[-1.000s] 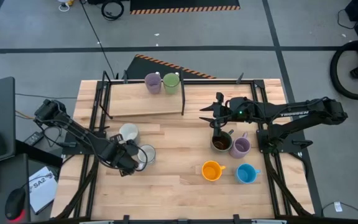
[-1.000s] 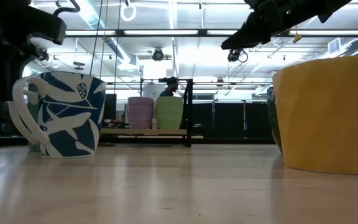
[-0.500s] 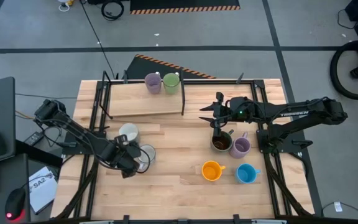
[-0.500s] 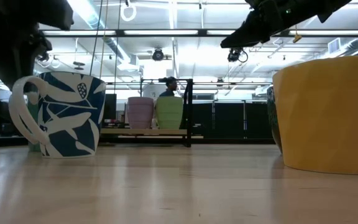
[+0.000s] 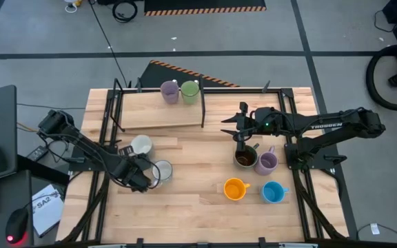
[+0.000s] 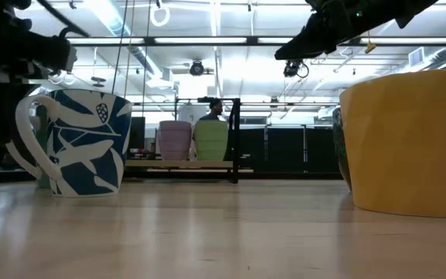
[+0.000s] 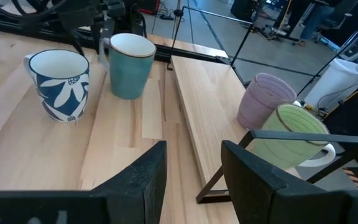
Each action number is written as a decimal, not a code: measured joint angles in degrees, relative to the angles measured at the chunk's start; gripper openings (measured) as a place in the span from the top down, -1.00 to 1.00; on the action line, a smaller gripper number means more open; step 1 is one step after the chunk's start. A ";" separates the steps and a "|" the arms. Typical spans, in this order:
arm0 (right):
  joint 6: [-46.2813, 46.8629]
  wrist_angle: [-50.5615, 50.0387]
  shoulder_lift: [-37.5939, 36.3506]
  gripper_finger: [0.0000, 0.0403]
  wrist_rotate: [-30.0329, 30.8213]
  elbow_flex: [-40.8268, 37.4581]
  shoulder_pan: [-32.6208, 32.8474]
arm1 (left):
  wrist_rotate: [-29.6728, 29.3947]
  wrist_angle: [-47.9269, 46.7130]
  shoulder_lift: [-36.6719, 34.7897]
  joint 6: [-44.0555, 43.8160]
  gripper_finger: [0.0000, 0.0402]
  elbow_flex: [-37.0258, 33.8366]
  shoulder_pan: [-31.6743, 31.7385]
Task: Place coffee mugs
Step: Put the light blue mug on the shelf
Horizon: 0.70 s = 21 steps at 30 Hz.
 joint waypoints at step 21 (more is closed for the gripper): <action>0.25 0.00 0.00 0.22 -1.23 0.00 -0.01 | 7.84 -12.43 0.00 -13.12 0.30 2.59 0.29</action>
